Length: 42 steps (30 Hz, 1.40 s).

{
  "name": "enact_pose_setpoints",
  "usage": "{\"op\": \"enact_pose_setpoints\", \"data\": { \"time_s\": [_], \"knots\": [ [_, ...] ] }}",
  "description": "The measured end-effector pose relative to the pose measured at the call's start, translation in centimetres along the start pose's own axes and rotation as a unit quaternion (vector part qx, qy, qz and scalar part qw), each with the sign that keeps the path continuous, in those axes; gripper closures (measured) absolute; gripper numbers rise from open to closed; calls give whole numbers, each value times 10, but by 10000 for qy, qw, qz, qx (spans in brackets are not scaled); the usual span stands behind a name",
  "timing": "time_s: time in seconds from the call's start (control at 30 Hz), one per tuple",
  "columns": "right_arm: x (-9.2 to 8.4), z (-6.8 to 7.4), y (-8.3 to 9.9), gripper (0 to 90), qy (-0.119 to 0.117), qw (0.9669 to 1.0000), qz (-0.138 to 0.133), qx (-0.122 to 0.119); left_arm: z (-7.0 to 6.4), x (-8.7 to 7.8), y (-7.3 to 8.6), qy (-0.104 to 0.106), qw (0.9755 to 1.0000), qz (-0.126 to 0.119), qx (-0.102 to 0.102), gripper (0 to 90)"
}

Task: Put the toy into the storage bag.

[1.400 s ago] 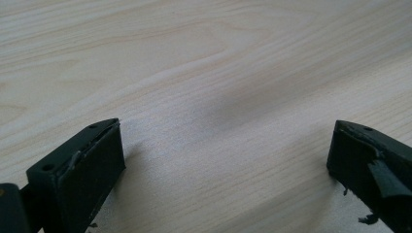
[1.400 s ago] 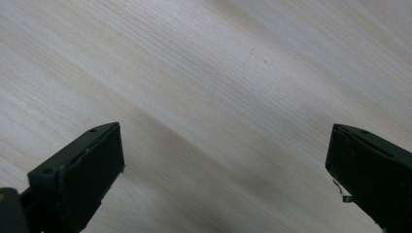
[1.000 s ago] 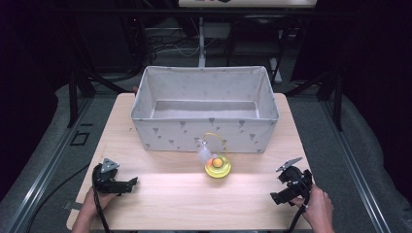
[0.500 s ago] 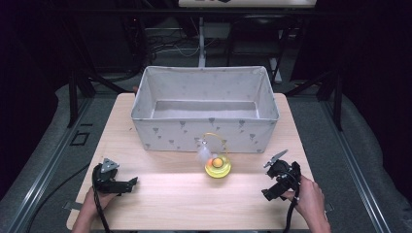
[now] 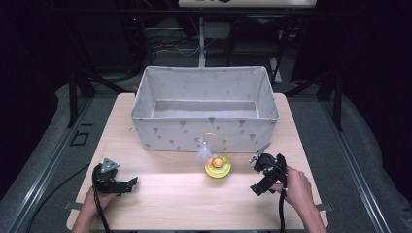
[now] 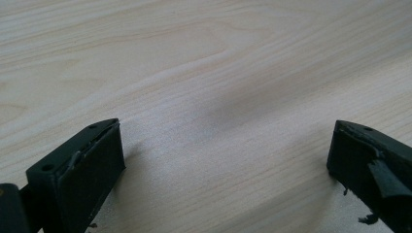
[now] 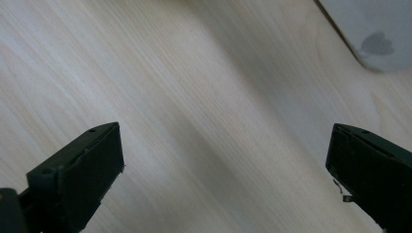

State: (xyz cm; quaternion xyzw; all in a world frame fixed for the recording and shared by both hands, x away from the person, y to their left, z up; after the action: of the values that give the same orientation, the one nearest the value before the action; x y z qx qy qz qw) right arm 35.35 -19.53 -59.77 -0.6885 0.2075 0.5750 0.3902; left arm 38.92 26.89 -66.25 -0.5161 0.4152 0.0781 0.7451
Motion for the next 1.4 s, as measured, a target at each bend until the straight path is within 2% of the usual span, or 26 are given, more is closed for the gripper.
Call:
{"op": "enact_pose_setpoints", "data": {
  "time_s": [0.1,0.17,0.27,0.37,0.43,0.53,0.7,0.8,0.9,1.1,1.13,1.17,1.33,1.4],
  "knots": [
    [-1,3,-9,0,-45,9999,-11,-104,0,0,0,6,10000,4,-2,0],
    [-3,3,-14,0,19,9998,25,-210,0,0,0,1,10000,1,1,0],
    [-4,7,-22,0,-111,9996,-33,-258,0,0,0,0,10000,0,-1,0],
    [-6,10,-30,0,-112,9992,-25,-376,0,0,0,2,10000,7,8,0],
    [-7,15,-38,0,-229,9988,-58,-439,0,0,0,3,10000,7,9,0],
    [-7,16,-42,0,-186,9985,-21,-521,0,0,0,1,10000,6,8,0],
    [-12,22,-58,0,-355,9977,-135,-570,0,0,0,2,10000,7,9,0],
    [-15,24,-66,0,-331,9973,-146,-645,0,0,0,0,10000,8,10,0],
    [-19,28,-74,0,-408,9966,-188,-692,0,0,0,9,10000,15,11,0],
    [-23,30,-88,0,-388,9964,-156,-734,0,0,0,3,10000,8,10,0],
    [-24,29,-91,0,-311,9963,-123,-789,0,0,0,-1,10000,7,9,0],
    [-24,31,-95,0,-386,9962,-184,-761,0,0,0,-1,10000,6,9,0],
    [-30,34,-108,0,-320,9956,-169,-866,0,0,0,1,10000,7,11,0],
    [-33,35,-114,41,-351,9956,-208,-845,0,0,0,2,10000,7,12,0]
  ]
}}
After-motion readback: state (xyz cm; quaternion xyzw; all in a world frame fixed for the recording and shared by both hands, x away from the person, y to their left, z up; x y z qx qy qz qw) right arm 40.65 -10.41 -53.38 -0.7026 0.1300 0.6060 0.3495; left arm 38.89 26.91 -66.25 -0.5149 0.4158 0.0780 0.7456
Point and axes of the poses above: each handheld gripper's, and its own axes: x roughly forward along the jaws, y roughly out of its underside, z roughly to its left, the point moved 10 cm from there along x, roughly forward along the jaws, and after that the axes turned 10 degrees about x, right-handed, at the moved point
